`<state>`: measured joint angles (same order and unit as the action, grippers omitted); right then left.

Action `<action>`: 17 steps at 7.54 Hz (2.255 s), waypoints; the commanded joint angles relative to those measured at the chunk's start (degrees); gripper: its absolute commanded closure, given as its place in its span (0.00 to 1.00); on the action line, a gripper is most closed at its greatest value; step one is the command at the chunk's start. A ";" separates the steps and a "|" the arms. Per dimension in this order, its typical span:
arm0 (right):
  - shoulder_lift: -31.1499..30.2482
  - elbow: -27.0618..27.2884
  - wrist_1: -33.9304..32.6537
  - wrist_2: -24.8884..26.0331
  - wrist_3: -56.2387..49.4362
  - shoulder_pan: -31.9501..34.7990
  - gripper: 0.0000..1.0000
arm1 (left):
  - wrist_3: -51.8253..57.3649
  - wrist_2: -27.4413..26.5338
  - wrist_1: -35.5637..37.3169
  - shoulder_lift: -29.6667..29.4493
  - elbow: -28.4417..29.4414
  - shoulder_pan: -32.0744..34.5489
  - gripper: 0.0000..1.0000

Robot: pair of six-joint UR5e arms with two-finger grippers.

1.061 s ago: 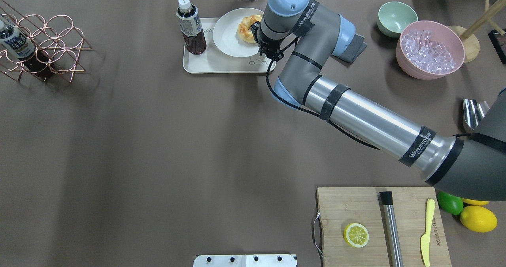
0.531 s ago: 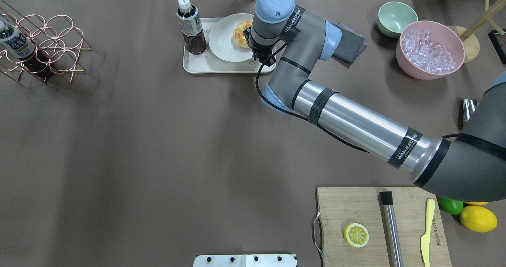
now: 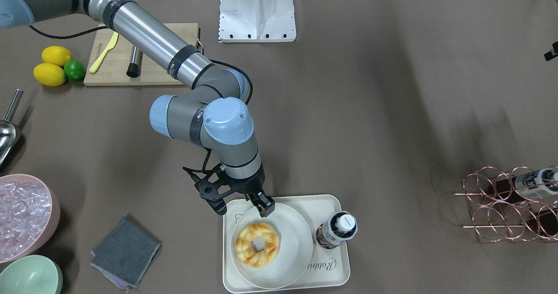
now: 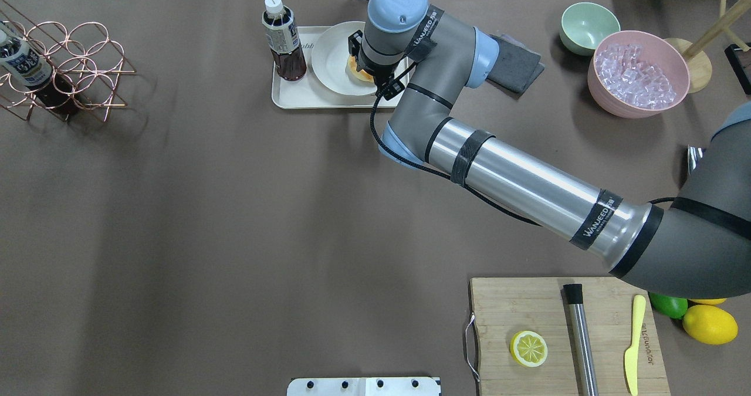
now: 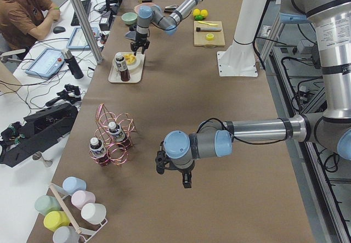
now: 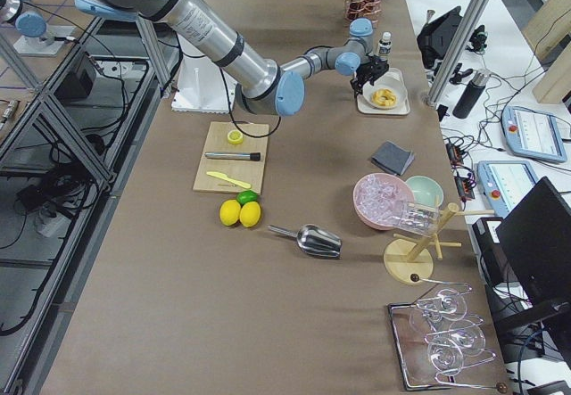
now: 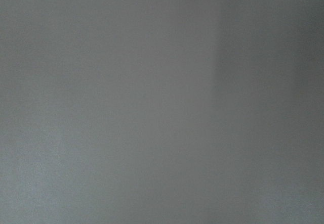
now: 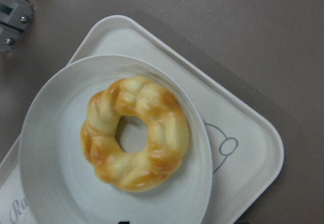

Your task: Place donut on tray

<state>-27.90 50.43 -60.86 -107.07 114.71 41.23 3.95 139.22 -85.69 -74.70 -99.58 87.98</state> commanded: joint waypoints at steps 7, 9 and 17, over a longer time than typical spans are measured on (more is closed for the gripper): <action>-44.54 47.27 -20.00 -25.17 -53.60 18.66 0.00 | -0.08 0.00 -0.09 -0.36 0.35 0.00 0.02; -56.16 49.06 -20.00 -28.02 -71.73 26.40 0.00 | -0.08 0.00 -0.09 -0.36 0.44 0.00 0.02; -72.74 47.49 -20.09 -28.20 -104.40 40.93 0.00 | -0.17 -0.18 0.00 -0.71 0.44 0.00 0.02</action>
<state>-100.42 99.22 -80.92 -135.26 14.30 80.38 3.86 139.09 -85.78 -75.20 -99.16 87.98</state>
